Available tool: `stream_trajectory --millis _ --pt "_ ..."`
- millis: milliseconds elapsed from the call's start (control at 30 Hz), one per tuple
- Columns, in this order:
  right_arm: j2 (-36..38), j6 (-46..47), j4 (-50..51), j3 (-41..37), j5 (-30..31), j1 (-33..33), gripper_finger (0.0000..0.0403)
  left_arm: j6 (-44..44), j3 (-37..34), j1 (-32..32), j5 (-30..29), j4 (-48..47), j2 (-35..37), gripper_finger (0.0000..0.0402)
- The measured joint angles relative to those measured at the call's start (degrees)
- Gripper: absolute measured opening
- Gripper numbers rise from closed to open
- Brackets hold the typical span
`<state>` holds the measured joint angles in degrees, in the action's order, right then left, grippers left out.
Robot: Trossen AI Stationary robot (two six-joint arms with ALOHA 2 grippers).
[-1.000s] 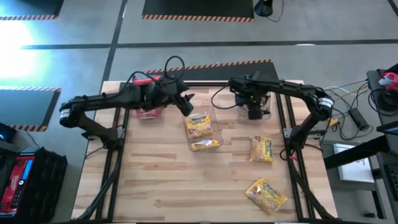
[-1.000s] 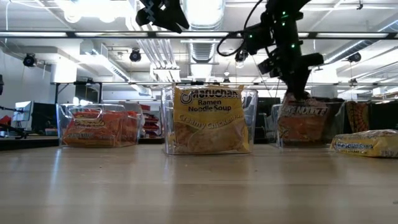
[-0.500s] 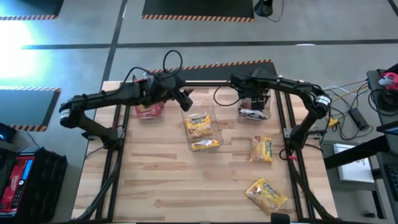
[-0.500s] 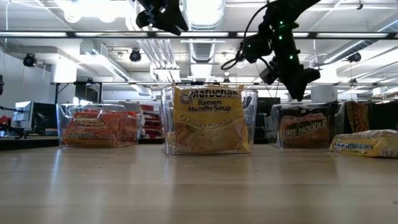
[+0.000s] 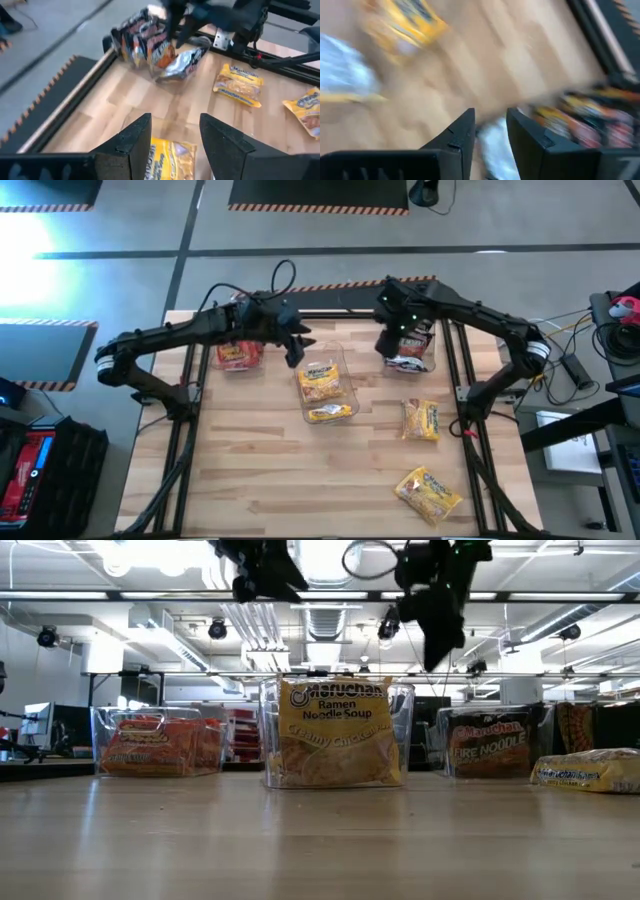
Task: Sort Maruchan noodles
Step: Move the top yellow noodle pack to the center of the table
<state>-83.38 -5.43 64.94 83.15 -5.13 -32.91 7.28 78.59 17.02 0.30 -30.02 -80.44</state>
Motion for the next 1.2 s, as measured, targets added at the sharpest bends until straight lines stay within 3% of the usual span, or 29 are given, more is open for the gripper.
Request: stream_trajectory --millis 100,367,767,900,1200 --pt "1.12 4.89 -3.84 0.0 -5.14 2.81 0.0096 1.59 -1.58 0.23 1.75 0.04 0.0 0.0152" --pt "1.45 14.64 -7.36 0.0 -5.33 15.21 0.009 7.54 -11.03 -0.43 3.85 1.91 3.8 0.0152" --pt "1.01 39.75 -7.01 0.0 2.53 33.51 0.0104 22.61 -28.28 -8.19 0.35 16.66 12.79 0.0152" --pt "0.79 48.05 -3.66 -0.62 4.0 39.07 0.0109 23.75 -30.32 -13.25 0.09 21.36 13.42 0.0152" --pt "0.8 61.87 11.6 -3.91 3.48 47.48 0.0109 24.38 -27.69 -23.53 -8.59 22.9 10.42 0.0152"
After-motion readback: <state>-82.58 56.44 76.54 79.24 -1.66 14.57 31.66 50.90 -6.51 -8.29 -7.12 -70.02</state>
